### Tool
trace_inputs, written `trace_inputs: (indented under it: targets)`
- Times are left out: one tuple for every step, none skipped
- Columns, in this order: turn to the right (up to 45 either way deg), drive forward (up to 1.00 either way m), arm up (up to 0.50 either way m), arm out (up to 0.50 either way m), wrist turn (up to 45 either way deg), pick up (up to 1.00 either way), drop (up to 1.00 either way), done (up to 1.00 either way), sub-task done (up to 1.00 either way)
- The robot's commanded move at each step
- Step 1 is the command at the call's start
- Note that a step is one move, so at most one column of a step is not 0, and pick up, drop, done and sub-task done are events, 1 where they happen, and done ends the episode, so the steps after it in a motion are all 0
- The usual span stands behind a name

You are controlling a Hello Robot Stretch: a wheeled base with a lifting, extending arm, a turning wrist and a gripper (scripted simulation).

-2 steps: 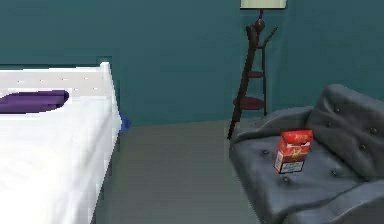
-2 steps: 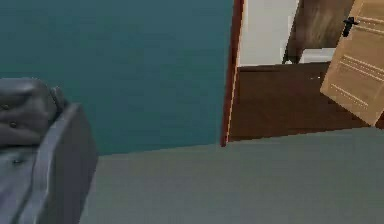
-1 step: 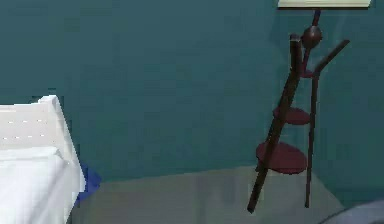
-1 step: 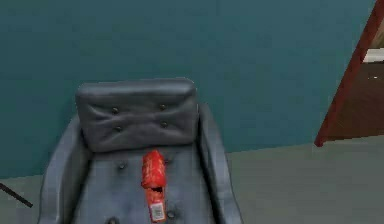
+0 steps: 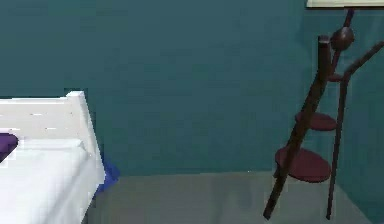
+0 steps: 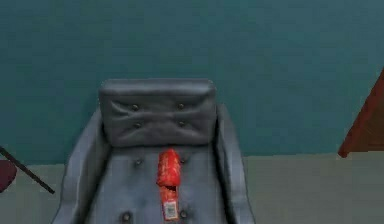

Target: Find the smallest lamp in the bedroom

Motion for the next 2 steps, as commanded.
trace_inputs:
  targets:
    - [0.0, 0.5, 0.0, 0.0, 0.0, 0.0, 0.0, 0.0, 0.0]
    - [45.0, 0.0, 0.0, 0.0, 0.0, 0.0, 0.0, 0.0, 0.0]
